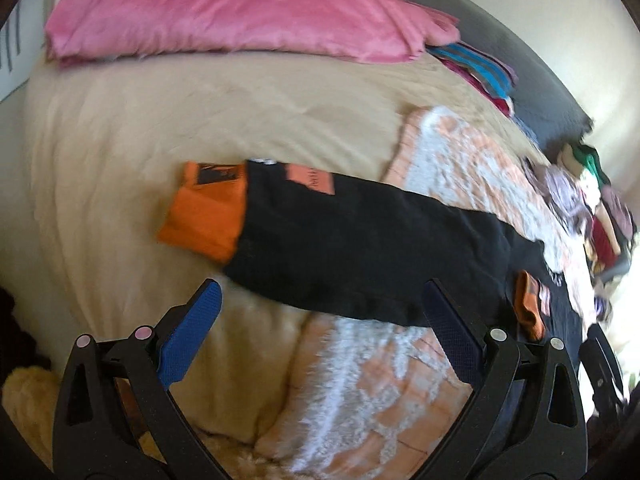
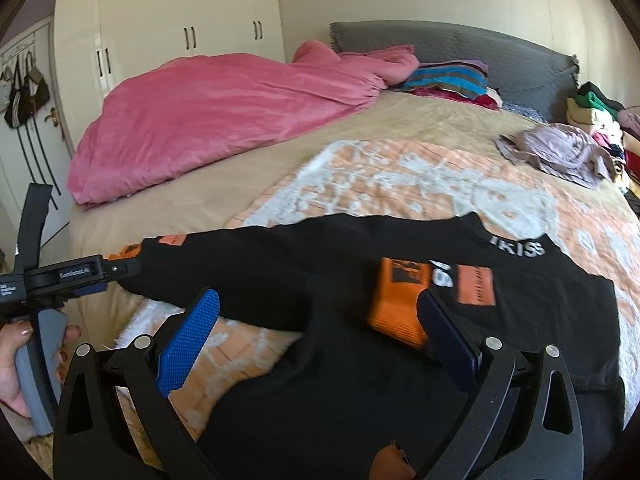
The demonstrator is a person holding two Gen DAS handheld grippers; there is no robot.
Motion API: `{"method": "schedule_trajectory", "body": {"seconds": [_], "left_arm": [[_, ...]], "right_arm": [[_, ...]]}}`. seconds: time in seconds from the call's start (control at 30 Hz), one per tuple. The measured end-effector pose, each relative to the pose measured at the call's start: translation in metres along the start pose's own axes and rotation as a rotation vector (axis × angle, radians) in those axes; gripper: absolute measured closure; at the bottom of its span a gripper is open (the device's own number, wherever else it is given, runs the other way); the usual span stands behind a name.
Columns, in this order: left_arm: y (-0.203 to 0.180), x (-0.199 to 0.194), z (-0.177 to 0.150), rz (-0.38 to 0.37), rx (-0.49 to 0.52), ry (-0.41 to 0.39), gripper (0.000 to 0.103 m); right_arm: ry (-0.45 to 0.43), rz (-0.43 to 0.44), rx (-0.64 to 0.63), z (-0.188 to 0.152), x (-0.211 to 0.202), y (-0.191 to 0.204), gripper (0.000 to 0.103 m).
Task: Fold small clothes
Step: 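Grasp the other orange sleeve cuff with the left gripper, then fold the held sleeve across the sweatshirt body with the left gripper, release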
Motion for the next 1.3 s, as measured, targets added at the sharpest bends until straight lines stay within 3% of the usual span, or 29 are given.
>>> {"method": "schedule_trajectory", "body": {"seconds": [0.3,0.67,0.77,0.8,0.83,0.9,1.3], "left_arm": [[0.035,0.025,-0.004,-0.012,-0.161,0.073,0.010],[0.057,0.036,0.016,-0.026,-0.234,-0.026,0.012],[0.062,0.038,0.020,0.012,-0.228,-0.038,0.032],[0.063,0.036,0.021,0.019,-0.228,-0.050,0.048],[0.064,0.035,0.023,0.007,-0.230,-0.065,0.075],[0.064,0.036,0.023,-0.044,-0.242,-0.070,0.097],[0.030,-0.004,0.035,-0.100,-0.113,-0.247,0.099]], "right_arm": [[0.047,0.032,-0.007,-0.009,0.027,0.021,0.005],[0.140,0.044,0.024,-0.028,0.061,0.030,0.005],[0.141,0.058,0.046,-0.030,0.060,0.030,0.005],[0.140,0.061,0.053,-0.030,0.059,0.029,0.005],[0.137,0.065,0.061,-0.031,0.057,0.028,0.005],[0.136,0.067,0.073,-0.033,0.054,0.026,0.005],[0.105,0.048,0.145,-0.034,0.031,-0.003,0.005]]}}
Point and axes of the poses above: each gripper's, at about its wrist camera, not at the fingertips, and x roughly the way its jaws point, y to its left, z to its top, the point moved 6 cm from there along x, roughly the way its jaws point, and after that the axes turned 11 degrees about x, right-handed, at the moved point
